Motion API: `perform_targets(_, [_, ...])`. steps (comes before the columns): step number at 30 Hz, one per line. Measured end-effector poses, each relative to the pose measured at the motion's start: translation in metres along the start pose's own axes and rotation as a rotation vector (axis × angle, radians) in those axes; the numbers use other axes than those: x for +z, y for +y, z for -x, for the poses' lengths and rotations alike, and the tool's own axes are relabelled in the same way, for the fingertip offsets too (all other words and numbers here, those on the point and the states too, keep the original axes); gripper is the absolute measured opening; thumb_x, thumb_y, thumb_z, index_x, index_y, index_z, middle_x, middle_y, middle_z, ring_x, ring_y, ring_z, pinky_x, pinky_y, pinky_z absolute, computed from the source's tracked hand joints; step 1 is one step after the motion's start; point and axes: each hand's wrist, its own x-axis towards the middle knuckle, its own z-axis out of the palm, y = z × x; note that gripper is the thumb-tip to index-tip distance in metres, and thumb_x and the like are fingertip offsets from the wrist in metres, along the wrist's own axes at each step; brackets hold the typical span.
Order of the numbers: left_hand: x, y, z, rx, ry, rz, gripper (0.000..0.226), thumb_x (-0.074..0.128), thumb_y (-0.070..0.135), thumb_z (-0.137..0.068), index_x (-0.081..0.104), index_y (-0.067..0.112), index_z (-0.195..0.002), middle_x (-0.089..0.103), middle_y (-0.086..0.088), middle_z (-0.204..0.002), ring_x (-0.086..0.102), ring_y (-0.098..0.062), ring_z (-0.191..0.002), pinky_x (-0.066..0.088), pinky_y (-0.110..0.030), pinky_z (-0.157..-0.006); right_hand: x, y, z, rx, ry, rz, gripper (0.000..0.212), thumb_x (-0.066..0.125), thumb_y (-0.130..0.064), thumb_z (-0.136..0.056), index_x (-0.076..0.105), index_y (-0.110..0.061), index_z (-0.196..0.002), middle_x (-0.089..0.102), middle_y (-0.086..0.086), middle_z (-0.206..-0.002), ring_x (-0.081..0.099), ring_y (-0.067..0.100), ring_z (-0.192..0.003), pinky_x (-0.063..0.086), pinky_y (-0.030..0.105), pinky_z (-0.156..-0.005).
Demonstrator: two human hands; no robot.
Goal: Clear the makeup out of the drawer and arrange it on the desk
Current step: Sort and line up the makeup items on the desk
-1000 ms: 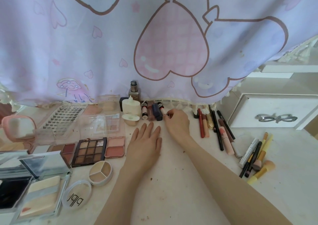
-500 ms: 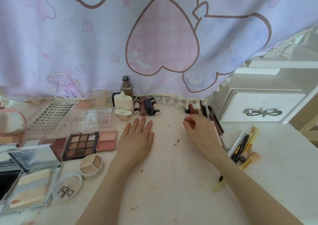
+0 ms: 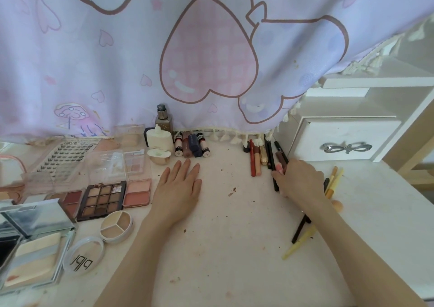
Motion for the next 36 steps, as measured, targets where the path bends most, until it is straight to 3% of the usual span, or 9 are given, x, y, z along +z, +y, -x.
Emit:
perform_targets(6, [-0.001,0.001,0.000,-0.002,-0.002,0.012,0.049,0.016,0.035,-0.101,0.008,0.026,-0.149,0.000,0.003,-0.157,-0.003,-0.014,-0.144,-0.003,-0.033,-0.116,-0.005,-0.003,-0.005,0.022,-0.038,0.020,0.037,0.039,-0.033,-0.096,0.035,-0.016,-0.064,0.056,0.002,-0.078,0.053,0.025,-0.078,0.036,0.034,-0.080])
perform_targets(10, [0.000,0.000,0.001,-0.003,0.021,0.034,0.049,0.019,0.034,-0.101,0.012,0.026,-0.148,0.003,0.003,-0.157,-0.001,-0.015,-0.144,-0.002,-0.033,-0.116,-0.007,-0.004,-0.002,0.001,0.032,-0.007,0.040,0.038,-0.034,-0.097,0.036,-0.015,-0.061,0.044,-0.001,-0.062,0.050,0.025,-0.072,0.034,0.034,-0.076])
perform_targets(14, [-0.001,0.003,0.002,0.035,0.132,0.233,0.048,0.030,0.026,-0.100,0.021,0.023,-0.146,0.024,0.002,-0.153,0.016,-0.015,-0.142,0.007,-0.032,-0.116,-0.015,-0.010,0.005,-0.039,0.131,-0.481,0.044,0.044,-0.046,-0.094,0.054,-0.010,-0.071,0.060,0.000,-0.064,0.057,0.023,-0.066,0.042,0.031,-0.069])
perform_targets(17, [-0.009,0.010,0.003,0.104,0.272,0.603,0.046,0.042,0.021,-0.097,0.032,0.024,-0.142,0.042,0.008,-0.135,0.039,-0.007,-0.124,0.027,-0.017,-0.100,-0.022,-0.027,0.017,-0.113,-0.117,-1.031,0.034,0.057,-0.042,-0.090,0.061,-0.009,-0.081,0.064,-0.003,-0.064,0.058,0.009,-0.057,0.046,0.019,-0.056])
perform_targets(20, [-0.017,0.016,0.007,0.218,0.301,0.810,0.053,0.056,0.021,-0.090,0.034,0.032,-0.137,0.048,0.017,-0.120,0.051,0.003,-0.099,0.041,-0.007,-0.080,-0.017,-0.045,0.022,-0.218,-0.396,-1.179,0.017,0.062,-0.023,-0.089,0.064,-0.006,-0.085,0.055,0.001,-0.062,0.045,0.010,-0.047,0.035,0.020,-0.044])
perform_targets(23, [-0.018,0.021,0.012,0.265,0.280,0.835,0.041,0.065,0.018,-0.084,0.046,0.042,-0.112,0.055,0.021,-0.093,0.052,0.000,-0.072,0.041,-0.010,-0.064,-0.007,-0.061,0.025,-0.238,-0.523,-1.197,0.027,0.055,-0.023,-0.093,0.059,-0.005,-0.074,0.046,0.003,-0.054,0.033,0.010,-0.039,0.024,0.017,-0.039])
perform_targets(25, [-0.018,0.023,0.014,0.247,0.304,0.833,0.026,0.063,0.017,-0.085,0.050,0.038,-0.094,0.054,0.021,-0.074,0.049,0.003,-0.065,0.038,-0.009,-0.059,-0.001,-0.068,0.025,-0.168,-0.560,-1.234,0.028,0.051,-0.026,-0.095,0.059,-0.006,-0.077,0.039,-0.002,-0.046,0.025,0.007,-0.035,0.019,0.016,-0.035])
perform_targets(30, [-0.015,0.023,0.012,0.197,0.295,0.757,0.015,0.049,0.024,-0.094,0.044,0.034,-0.084,0.045,0.011,-0.063,0.043,-0.002,-0.057,0.034,-0.016,-0.054,0.002,-0.062,0.020,-0.020,-0.670,-1.570,0.023,0.055,-0.025,-0.092,0.052,-0.007,-0.078,0.035,-0.004,-0.046,0.025,0.006,-0.035,0.018,0.016,-0.033])
perform_targets(36, [-0.019,0.029,0.011,0.116,0.270,0.607,0.034,0.026,0.024,-0.100,0.034,0.022,-0.067,0.038,0.005,-0.059,0.032,-0.009,-0.051,0.028,-0.024,-0.051,0.007,-0.064,0.028,-0.194,-0.416,-1.495,0.012,0.056,-0.012,-0.092,0.059,0.000,-0.090,0.041,-0.005,-0.047,0.030,0.008,-0.040,0.026,0.017,-0.040])
